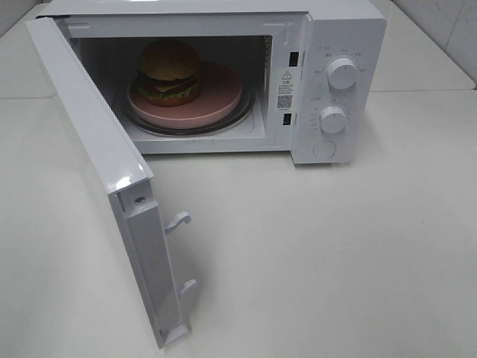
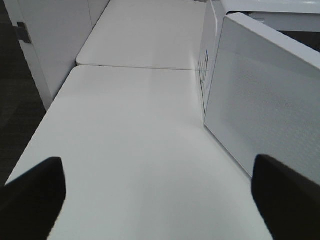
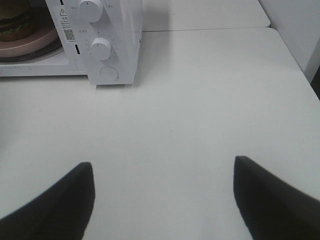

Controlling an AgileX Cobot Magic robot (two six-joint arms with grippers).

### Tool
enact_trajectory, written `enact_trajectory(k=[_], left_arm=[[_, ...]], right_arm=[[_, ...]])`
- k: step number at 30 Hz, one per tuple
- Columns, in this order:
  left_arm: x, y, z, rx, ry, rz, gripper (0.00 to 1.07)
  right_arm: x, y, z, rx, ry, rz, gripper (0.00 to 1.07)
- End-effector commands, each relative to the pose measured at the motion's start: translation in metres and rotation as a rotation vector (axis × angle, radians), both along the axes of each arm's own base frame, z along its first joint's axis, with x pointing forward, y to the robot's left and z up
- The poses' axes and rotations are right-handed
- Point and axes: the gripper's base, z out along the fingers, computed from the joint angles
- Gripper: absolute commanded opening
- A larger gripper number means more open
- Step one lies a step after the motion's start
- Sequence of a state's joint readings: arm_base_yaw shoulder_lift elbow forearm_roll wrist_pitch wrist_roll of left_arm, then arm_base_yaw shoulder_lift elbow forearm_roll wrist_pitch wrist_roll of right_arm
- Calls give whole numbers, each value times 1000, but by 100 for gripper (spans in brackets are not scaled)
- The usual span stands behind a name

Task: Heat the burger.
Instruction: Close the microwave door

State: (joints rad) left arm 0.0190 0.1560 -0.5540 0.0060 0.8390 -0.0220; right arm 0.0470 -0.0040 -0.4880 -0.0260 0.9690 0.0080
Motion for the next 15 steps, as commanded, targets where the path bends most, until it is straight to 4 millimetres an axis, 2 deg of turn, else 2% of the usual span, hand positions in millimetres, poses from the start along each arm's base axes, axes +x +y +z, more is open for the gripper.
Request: enact_trajectory(k=[1, 2, 3, 4, 5, 6, 8, 10, 11, 13, 15], left_arm=[[19, 2, 10, 34, -52, 12, 48], [25, 3, 12, 38, -52, 12, 34], [25, 3, 12, 38, -52, 12, 34], [35, 3, 13, 41, -50, 12, 6], [35, 3, 13, 41, -50, 12, 6], [47, 3, 13, 43, -63, 9, 0], [54, 3, 11, 39, -79, 6, 0], [73, 2, 3, 27, -137, -1, 0], [73, 2, 3, 27, -137, -1, 0], [93, 2, -16, 18, -195, -5, 0], [96, 2, -21, 16, -198, -5, 0]], right_arm=[[-4, 0, 0, 9, -34, -3, 76], [-4, 0, 0, 9, -34, -3, 76], [-4, 0, 0, 9, -34, -3, 76], [-4, 0, 0, 9, -34, -3, 76], [-4, 0, 0, 9, -34, -3, 76], [-4, 0, 0, 9, -34, -3, 76], [-4, 0, 0, 9, -34, -3, 76], [-4, 0, 0, 9, -34, -3, 76], [-4, 0, 0, 9, -34, -3, 76], [-4, 0, 0, 9, -34, -3, 76], [-4, 0, 0, 9, -34, -3, 76]])
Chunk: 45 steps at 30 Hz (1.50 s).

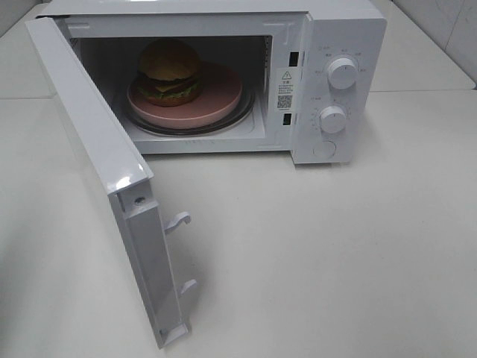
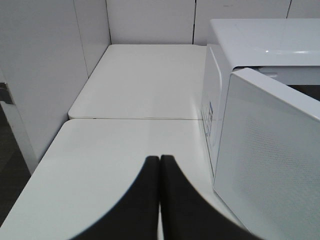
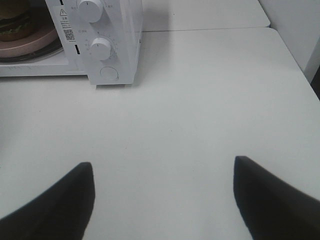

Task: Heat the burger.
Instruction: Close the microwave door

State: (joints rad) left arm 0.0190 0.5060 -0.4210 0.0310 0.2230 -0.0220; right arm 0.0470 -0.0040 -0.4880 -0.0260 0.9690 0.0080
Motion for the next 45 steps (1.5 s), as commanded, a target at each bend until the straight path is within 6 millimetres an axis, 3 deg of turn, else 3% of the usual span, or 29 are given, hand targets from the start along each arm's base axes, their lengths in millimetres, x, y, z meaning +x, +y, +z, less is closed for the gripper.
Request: enact_trajectory(k=[1, 3, 9, 11, 15, 22, 33, 38, 45], left_arm=[[9, 0, -8, -13, -65, -2, 0], [18, 0, -31, -38, -96, 1, 0], [23, 1, -47, -79, -143, 21, 0], [26, 4, -65, -99, -215, 48, 0], [30, 2, -74, -64, -246, 26, 0], [47, 0, -94, -109, -152, 11, 0], [85, -31, -147, -65, -60, -358, 0], [95, -36, -156, -60, -25, -428, 0], [112, -42, -151, -79, -26, -501, 0]], right_arm=[[-4, 0, 0, 9, -34, -3, 76], [-4, 0, 0, 9, -34, -3, 76], [-4, 0, 0, 9, -34, -3, 76], [-4, 0, 0, 9, -34, -3, 76], [-4, 0, 0, 9, -34, -3, 76], [-4, 0, 0, 9, -34, -3, 76], [-4, 0, 0, 9, -34, -3, 76], [-4, 0, 0, 9, -34, -3, 76], [-4, 0, 0, 9, -34, -3, 76]])
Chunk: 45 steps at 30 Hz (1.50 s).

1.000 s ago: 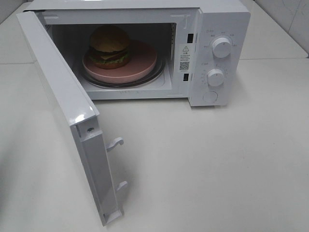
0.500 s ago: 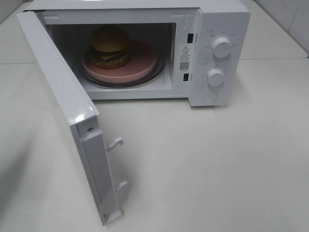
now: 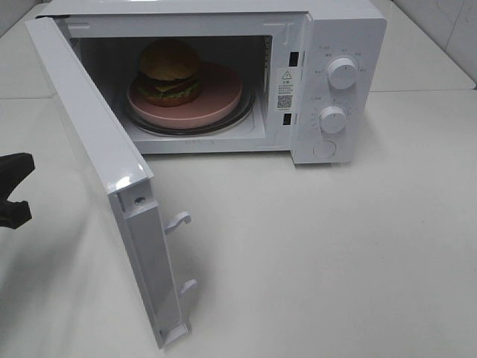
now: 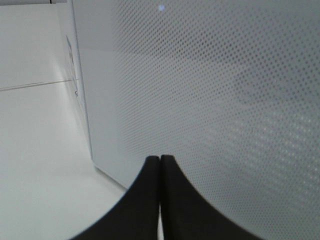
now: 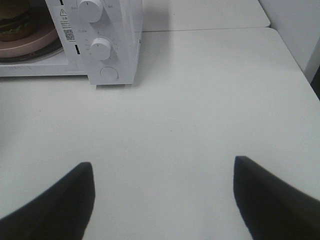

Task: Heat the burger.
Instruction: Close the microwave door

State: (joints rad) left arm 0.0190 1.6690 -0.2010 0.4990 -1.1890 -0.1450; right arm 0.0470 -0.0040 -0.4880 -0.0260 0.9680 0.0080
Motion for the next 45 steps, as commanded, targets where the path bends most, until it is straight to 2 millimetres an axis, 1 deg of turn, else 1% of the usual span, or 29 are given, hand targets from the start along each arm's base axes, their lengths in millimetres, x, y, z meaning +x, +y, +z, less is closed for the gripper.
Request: enact_trajectory(k=[1, 7, 21, 23, 43, 45], left_arm=[[14, -6, 8, -24, -15, -71, 0], [21, -10, 10, -21, 10, -137, 0], [17, -26, 10, -7, 7, -211, 0], [16, -30, 10, -15, 10, -225, 0], [15, -43, 10, -22, 16, -219, 0], [17, -50, 11, -12, 16, -222, 0]], right_arm=[[-4, 0, 0, 9, -33, -3, 76], [-4, 0, 0, 9, -33, -3, 76], [-4, 0, 0, 9, -33, -3, 76], [-4, 0, 0, 9, -33, -3, 76], [-4, 0, 0, 9, -33, -3, 76], [-4, 0, 0, 9, -33, -3, 76]])
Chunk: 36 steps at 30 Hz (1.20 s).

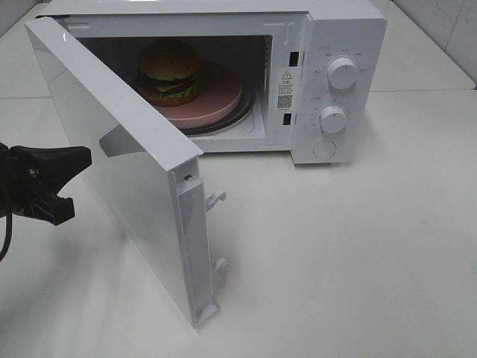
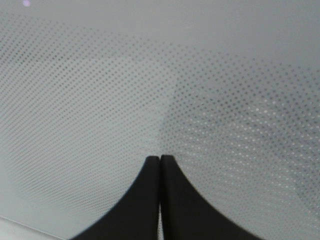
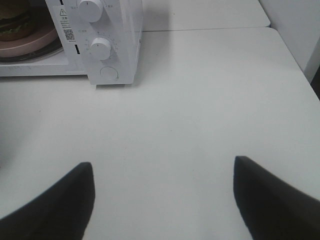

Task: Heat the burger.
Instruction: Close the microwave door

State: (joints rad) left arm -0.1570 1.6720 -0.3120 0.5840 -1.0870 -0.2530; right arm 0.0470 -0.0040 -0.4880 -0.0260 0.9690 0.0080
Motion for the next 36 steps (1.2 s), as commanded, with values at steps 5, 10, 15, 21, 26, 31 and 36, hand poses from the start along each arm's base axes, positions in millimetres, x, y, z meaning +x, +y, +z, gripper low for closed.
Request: enact_trajectory(k=[5, 10, 15, 21, 26, 31, 36], left_arm=[[8, -13, 6, 7, -10, 9, 0], [9, -17, 8, -4, -15, 14, 0], [10, -20, 8, -14, -13, 33, 0], [12, -27, 7, 0, -26, 95, 0], [15, -42, 0, 1, -11, 73, 0], [19, -52, -4, -5, -15, 97, 0], [19, -59, -9, -29, -10, 131, 0]], right_arm=[[-4, 0, 0, 9, -34, -3, 76], [-4, 0, 0, 9, -34, -3, 76], [-4, 0, 0, 9, -34, -3, 76], [-4, 0, 0, 9, -34, -3, 76], [-4, 0, 0, 9, -34, -3, 76], [-4, 0, 0, 9, -34, -3, 76], [-4, 0, 0, 8, -34, -2, 76]])
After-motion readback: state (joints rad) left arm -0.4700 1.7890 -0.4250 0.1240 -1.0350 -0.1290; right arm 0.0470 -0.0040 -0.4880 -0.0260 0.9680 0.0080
